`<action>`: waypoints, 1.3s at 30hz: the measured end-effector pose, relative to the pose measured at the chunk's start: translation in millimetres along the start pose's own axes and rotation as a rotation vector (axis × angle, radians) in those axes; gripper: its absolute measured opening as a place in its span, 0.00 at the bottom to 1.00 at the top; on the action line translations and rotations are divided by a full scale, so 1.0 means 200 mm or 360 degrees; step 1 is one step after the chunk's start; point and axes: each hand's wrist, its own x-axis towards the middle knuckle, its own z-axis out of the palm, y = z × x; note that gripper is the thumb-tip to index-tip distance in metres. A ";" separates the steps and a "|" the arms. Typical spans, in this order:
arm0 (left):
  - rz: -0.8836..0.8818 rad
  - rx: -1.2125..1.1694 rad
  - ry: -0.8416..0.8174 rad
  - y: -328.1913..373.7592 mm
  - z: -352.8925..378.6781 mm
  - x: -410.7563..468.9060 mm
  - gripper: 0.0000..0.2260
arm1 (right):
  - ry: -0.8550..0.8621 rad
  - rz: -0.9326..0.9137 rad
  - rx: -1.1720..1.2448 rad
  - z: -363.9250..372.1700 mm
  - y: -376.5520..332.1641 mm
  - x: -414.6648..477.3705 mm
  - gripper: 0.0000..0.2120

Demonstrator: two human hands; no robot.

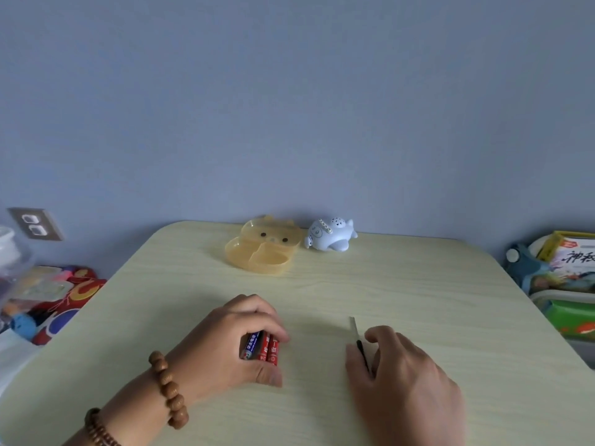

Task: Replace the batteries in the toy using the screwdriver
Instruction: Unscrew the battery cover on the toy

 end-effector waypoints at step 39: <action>-0.0002 0.0188 0.0138 0.12 -0.11 -0.02 0.43 | -0.0176 -0.0698 0.0156 -0.01 -0.02 0.82 0.46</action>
